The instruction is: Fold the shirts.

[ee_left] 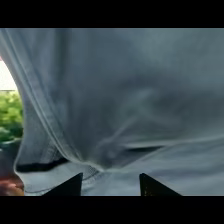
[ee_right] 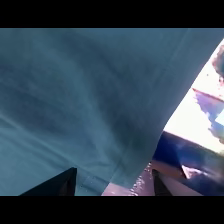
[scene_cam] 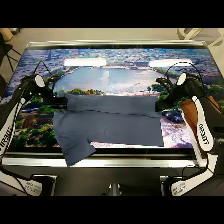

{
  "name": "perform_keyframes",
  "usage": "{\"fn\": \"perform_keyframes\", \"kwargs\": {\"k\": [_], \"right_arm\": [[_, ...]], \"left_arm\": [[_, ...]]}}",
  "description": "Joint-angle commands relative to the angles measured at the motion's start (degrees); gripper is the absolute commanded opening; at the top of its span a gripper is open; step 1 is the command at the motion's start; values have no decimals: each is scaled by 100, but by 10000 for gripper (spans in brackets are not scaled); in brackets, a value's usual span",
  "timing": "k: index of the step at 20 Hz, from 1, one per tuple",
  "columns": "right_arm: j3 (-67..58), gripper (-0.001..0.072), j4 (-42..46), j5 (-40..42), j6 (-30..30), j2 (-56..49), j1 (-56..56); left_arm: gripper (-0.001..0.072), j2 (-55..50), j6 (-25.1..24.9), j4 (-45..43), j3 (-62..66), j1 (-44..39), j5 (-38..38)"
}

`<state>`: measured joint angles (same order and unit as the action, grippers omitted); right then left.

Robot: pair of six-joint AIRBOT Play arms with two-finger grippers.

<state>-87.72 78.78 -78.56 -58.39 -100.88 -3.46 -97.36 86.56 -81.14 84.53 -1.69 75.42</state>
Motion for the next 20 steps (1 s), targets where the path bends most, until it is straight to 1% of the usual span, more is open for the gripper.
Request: {"fn": "perform_keyframes", "kwargs": {"k": [1,3,4,5,7,9,10,12,14,16,18,20], "right_arm": [[-85,492,-33,-590,52,280,-232],[-79,493,-61,-1191,101,560,-597],[-33,493,-63,-1423,76,671,-780],[94,492,-63,-1519,59,789,-914],[723,492,-59,-1449,66,1102,-997],[1613,492,-275,-1086,109,1464,-990],[1991,492,-393,-940,199,1606,-990],[2430,492,-446,-883,321,1727,-990],[2566,492,-459,-894,343,1738,-990],[2566,491,-470,-887,343,1738,-990],[2566,491,-470,-887,343,1738,-990],[2566,490,-470,-837,343,1738,-990]], "left_arm": [[541,258,0,170,103,238,376],[552,599,-2,413,-44,518,645],[558,804,-50,723,-345,647,820],[558,1029,-87,988,-780,734,809],[558,1576,-332,1255,-2041,778,496],[557,2133,-551,1469,-3368,780,24],[558,2385,-737,1622,-3912,778,-179],[557,2715,-782,1733,-4623,778,-433],[557,2813,-909,1733,-4931,778,-474],[556,2817,-1034,1711,-4920,817,-428],[555,2844,-1056,1711,-4883,990,-389],[555,2855,-1217,1700,-4887,1207,-232]]}}
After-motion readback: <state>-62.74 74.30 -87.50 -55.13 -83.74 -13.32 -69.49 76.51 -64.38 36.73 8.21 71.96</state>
